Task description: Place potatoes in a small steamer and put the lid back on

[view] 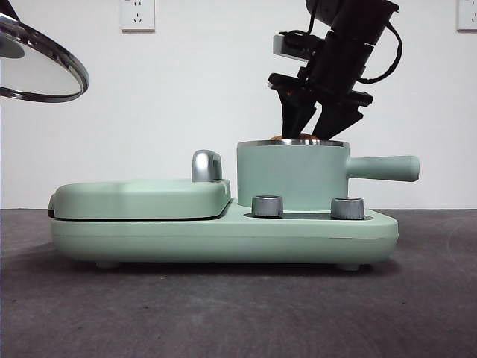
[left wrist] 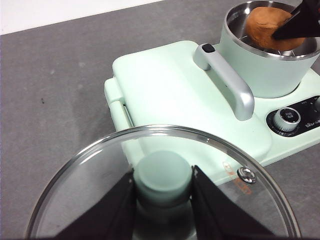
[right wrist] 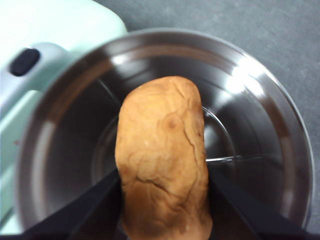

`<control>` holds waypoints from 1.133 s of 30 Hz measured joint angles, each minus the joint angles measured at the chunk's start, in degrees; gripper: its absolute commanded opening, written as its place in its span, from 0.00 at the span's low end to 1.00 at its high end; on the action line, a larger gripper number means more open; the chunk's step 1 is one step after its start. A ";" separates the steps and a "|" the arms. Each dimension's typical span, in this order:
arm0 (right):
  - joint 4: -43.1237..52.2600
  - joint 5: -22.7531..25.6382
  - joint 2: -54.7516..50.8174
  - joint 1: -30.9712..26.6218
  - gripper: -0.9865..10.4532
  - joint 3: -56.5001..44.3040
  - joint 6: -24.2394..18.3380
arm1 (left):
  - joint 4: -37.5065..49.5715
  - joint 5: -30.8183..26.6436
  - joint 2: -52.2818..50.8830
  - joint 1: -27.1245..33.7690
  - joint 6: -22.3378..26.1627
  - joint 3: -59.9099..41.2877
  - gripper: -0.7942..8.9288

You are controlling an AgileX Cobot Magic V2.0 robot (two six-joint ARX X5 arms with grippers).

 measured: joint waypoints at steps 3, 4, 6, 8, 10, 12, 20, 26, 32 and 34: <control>0.15 -0.07 0.92 -0.04 0.27 0.07 -0.17 | 0.00 0.00 0.00 0.00 -0.42 0.00 0.09; 0.17 -0.09 1.42 -0.04 0.27 0.11 -0.17 | 0.00 0.00 0.00 0.00 -0.44 0.00 0.09; 0.04 -0.09 2.34 -0.04 0.28 0.11 -0.17 | 0.00 0.00 0.00 0.00 -0.44 0.00 0.09; 0.11 -0.11 2.45 -0.04 0.34 0.11 -0.20 | 0.00 0.00 0.00 0.00 -0.44 0.00 0.09; 0.11 -0.11 2.45 -0.04 0.39 0.11 -0.20 | 0.00 0.00 0.00 0.00 -0.46 0.00 0.09; 0.07 -0.11 2.29 -0.04 0.40 0.11 -0.17 | -0.02 0.00 0.00 0.00 -0.46 0.00 0.09; -5.22 -0.09 -12.04 -0.04 0.40 0.11 1.79 | -0.44 0.00 0.00 0.00 -0.46 0.00 0.09; -3.06 0.04 -29.83 -1.16 0.40 -12.74 1.81 | -0.44 0.00 0.00 0.00 -0.46 0.00 0.09; 1.79 1.73 -44.52 -2.49 0.40 -30.82 3.26 | -0.37 1.05 0.07 -0.02 -0.46 0.00 0.09; 2.23 2.75 -50.27 -2.71 0.40 -35.93 3.87 | -0.35 2.38 0.35 -0.02 -0.44 0.00 0.09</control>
